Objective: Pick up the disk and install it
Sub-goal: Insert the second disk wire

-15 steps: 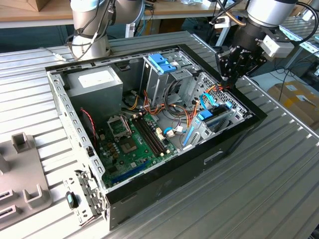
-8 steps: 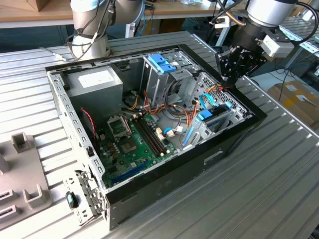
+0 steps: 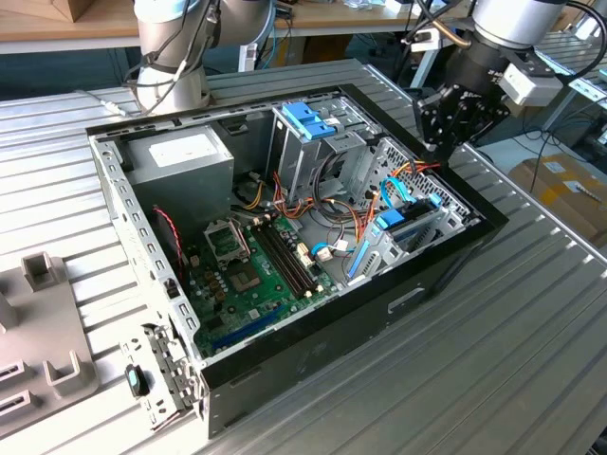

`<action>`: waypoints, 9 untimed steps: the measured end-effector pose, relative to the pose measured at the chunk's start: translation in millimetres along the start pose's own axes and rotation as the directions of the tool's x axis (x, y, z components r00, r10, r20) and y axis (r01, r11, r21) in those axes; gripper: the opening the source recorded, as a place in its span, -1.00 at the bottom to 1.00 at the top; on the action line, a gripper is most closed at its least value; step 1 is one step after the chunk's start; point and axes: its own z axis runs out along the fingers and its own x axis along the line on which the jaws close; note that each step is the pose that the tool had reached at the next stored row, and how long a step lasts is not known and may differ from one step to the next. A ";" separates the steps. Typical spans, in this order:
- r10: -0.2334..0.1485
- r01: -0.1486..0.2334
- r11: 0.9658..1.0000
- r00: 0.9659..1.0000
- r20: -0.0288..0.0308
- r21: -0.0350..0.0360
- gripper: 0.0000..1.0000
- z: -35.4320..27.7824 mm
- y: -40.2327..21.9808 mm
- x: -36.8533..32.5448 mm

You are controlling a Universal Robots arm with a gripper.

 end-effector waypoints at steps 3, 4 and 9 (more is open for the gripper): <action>0.000 0.000 1.000 1.000 0.001 0.000 -0.41 -3.6 -0.8 1.3; 0.000 0.000 1.000 1.000 0.001 0.000 -0.41 -4.3 -1.0 1.7; 0.000 0.000 1.000 1.000 0.001 0.000 -0.41 -5.7 -3.1 6.8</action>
